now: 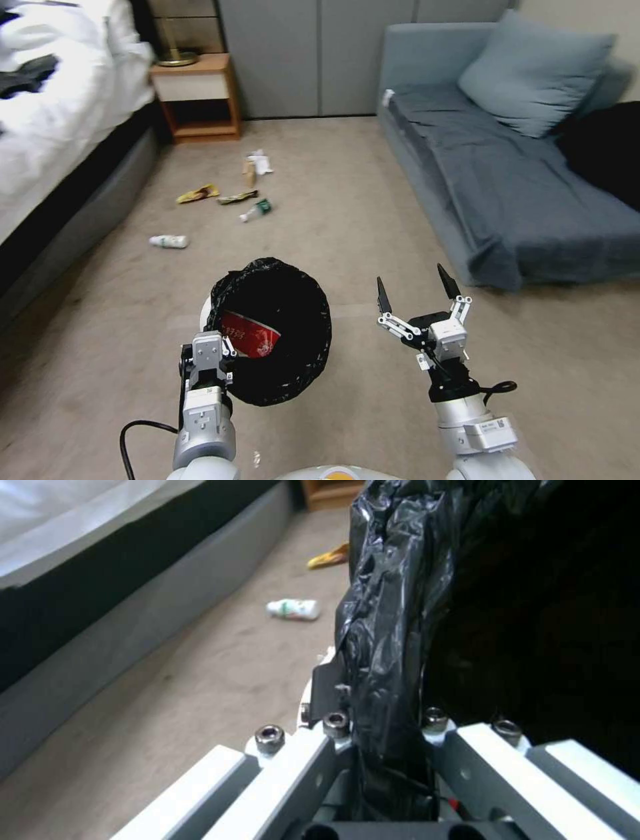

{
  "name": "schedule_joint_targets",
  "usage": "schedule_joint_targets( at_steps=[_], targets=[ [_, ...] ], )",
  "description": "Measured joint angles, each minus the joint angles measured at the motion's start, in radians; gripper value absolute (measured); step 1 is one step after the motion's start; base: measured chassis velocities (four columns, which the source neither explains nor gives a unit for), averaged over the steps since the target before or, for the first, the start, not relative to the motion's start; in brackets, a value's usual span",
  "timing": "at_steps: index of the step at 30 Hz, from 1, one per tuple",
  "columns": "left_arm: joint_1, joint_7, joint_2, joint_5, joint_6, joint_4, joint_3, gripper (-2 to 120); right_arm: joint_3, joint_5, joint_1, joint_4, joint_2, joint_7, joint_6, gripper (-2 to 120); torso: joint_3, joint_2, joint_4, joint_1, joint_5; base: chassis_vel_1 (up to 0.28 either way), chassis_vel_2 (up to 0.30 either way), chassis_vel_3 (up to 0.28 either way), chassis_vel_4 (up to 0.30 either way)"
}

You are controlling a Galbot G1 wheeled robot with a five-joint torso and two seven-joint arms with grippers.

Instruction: Pick up the trash bin, then pick up the garbage from the floor and place it into the trash bin.

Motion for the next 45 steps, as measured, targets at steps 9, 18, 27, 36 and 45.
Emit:
schedule_joint_targets(
  at_steps=[9, 18, 27, 36, 45],
  targets=[
    [0.000, 0.000, -0.001, -0.004, -0.010, 0.006, 0.004, 1, -0.004, -0.012, -0.009, 0.000, 0.006, 0.000, 0.006, 100, 0.000, 0.000, -0.0003, 0.000, 0.0000, 0.083, 0.078, 0.074, 0.069],
    [0.001, -0.001, -0.003, -0.008, -0.026, 0.009, 0.004, 1, -0.014, -0.026, -0.014, -0.007, 0.012, 0.002, 0.017, 100, 0.000, 0.000, -0.0003, 0.000, 0.0000, 0.022, 0.024, 0.024, 0.023],
    [0.003, -0.001, -0.006, -0.001, -0.031, 0.009, 0.009, 1, -0.014, -0.040, -0.031, -0.016, 0.014, 0.003, 0.039, 100, 0.000, 0.000, -0.0003, 0.000, 0.0000, 0.000, 0.000, 0.000, 0.000],
    [0.004, -0.002, -0.008, 0.002, -0.031, 0.009, 0.009, 1, -0.014, -0.040, -0.031, -0.024, 0.019, -0.002, 0.046, 100, 0.000, 0.000, -0.0002, 0.000, 0.0000, 0.000, 0.000, 0.000, 0.000],
    [0.003, -0.002, -0.008, 0.002, -0.031, 0.007, 0.009, 1, -0.010, -0.034, -0.029, -0.029, 0.023, -0.020, 0.059, 100, 0.000, 0.000, -0.0002, 0.000, 0.0000, 0.000, 0.000, 0.000, 0.000]
  ],
)
